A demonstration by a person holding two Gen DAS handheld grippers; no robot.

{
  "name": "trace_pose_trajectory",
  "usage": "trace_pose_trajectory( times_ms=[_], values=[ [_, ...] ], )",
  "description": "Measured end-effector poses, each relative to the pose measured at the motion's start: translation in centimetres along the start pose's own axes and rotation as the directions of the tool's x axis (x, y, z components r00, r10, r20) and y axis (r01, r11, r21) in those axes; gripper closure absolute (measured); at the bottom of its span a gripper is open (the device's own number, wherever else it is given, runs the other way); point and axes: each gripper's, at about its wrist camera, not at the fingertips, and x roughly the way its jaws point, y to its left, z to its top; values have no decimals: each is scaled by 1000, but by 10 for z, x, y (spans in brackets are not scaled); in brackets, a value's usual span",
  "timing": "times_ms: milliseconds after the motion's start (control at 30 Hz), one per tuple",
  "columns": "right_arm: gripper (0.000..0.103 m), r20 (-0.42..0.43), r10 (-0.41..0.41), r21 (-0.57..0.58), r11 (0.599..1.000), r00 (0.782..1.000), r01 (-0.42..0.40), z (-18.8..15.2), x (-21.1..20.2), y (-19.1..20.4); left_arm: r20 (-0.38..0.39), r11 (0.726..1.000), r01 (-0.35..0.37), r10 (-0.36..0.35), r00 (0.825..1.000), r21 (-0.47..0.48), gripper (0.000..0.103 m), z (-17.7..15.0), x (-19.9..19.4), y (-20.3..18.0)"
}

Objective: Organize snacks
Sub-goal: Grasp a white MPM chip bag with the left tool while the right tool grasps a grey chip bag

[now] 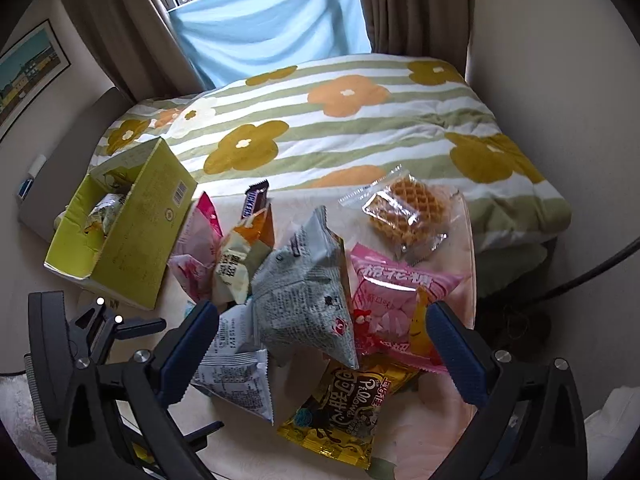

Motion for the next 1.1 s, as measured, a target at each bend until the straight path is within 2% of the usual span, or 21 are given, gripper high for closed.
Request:
trace_pose_trajectory(
  times_ms=[167, 333, 400, 500, 567, 700, 967, 1100],
  values=[
    [0, -41, -4, 57, 998, 999, 6, -6, 18, -6, -17, 997, 12, -11, 1000, 73, 0, 3, 21, 7],
    [0, -66, -3, 88, 996, 998, 9, -4, 33, -8, -34, 986, 58, -53, 998, 157, 1, 9, 32, 10],
    [0, -75, 7, 99, 995, 997, 0, -3, 39, -8, -50, 981, 79, -71, 996, 174, 10, 10, 37, 13],
    [0, -81, 19, 110, 994, 997, -10, 0, 46, -7, -57, 976, 94, -84, 995, 197, 16, 7, 39, 15],
    [0, -85, 20, 113, 994, 996, -11, 3, 50, -5, -68, 973, 87, -74, 995, 213, 35, 4, 42, 15],
    [0, -90, 19, 101, 995, 996, -9, 8, 56, -1, -68, 973, 112, -100, 993, 200, 40, 2, 40, 18],
    [0, -110, 32, 96, 995, 993, -21, 11, 67, 1, -91, 978, 133, -120, 989, 160, 43, 2, 39, 22],
    [19, -135, 36, 62, 998, 990, -28, 9, 74, 6, -89, 979, 131, -118, 989, 157, 43, 4, 37, 24]
  ],
)
